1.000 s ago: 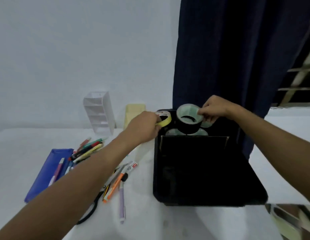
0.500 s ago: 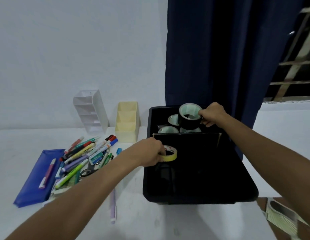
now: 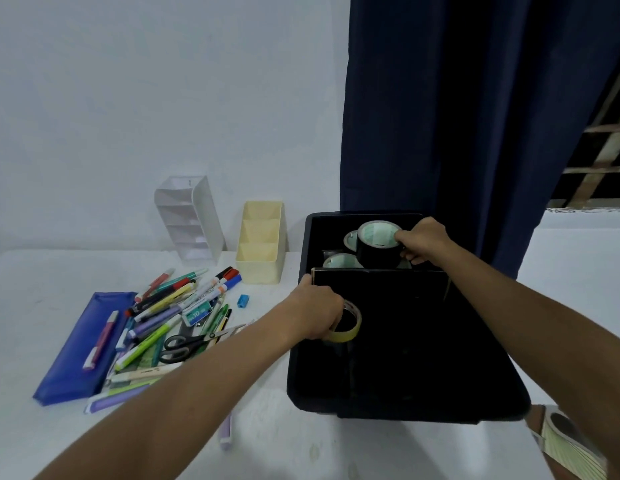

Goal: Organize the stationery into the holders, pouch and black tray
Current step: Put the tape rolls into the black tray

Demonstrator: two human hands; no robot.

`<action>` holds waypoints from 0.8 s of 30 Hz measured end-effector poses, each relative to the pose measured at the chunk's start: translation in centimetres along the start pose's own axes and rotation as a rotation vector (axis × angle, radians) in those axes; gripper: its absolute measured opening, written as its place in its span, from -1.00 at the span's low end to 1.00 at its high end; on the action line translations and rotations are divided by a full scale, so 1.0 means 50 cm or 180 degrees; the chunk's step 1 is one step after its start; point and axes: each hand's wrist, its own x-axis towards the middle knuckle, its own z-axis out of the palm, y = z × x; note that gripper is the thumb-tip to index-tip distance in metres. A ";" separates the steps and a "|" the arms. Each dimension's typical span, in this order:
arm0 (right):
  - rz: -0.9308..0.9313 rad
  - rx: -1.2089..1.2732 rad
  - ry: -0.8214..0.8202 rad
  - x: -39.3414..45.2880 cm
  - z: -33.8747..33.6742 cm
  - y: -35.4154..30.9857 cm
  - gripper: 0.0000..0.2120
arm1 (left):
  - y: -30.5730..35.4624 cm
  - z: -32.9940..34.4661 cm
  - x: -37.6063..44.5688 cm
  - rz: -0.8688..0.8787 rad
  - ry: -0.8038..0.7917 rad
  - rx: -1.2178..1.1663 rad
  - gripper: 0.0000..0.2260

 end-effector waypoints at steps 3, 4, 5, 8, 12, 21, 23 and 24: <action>-0.0013 -0.0052 -0.0048 0.006 0.000 0.005 -0.80 | 0.011 -0.002 0.009 0.0102 -0.0261 0.0122 -0.89; -0.0025 -0.0068 -0.0055 0.008 0.001 0.007 -0.78 | 0.016 -0.002 0.012 0.0114 -0.0357 0.0108 -0.87; -0.0040 -0.0078 -0.0052 0.008 0.001 0.008 -0.76 | 0.020 -0.001 0.015 0.0121 -0.0433 0.0072 -0.86; -0.0071 -0.0059 -0.0010 0.010 0.004 0.013 -0.69 | 0.029 0.009 0.025 0.0104 -0.0582 -0.0038 -0.86; -0.0111 -0.0041 0.0127 0.006 0.010 0.017 -0.62 | 0.031 0.020 0.030 0.0048 -0.0587 -0.0063 -0.85; -0.0503 -0.0472 0.0665 -0.024 0.020 0.009 -0.61 | 0.032 0.016 0.027 0.0101 -0.0508 0.0001 -0.83; -0.0731 -0.0661 0.0765 -0.035 0.022 -0.002 -0.62 | 0.020 0.001 0.017 0.0052 -0.0381 -0.0259 -0.85; -0.0861 -0.0713 0.0778 -0.036 0.024 -0.011 -0.64 | 0.007 -0.007 0.013 0.0036 -0.0239 -0.0380 -0.84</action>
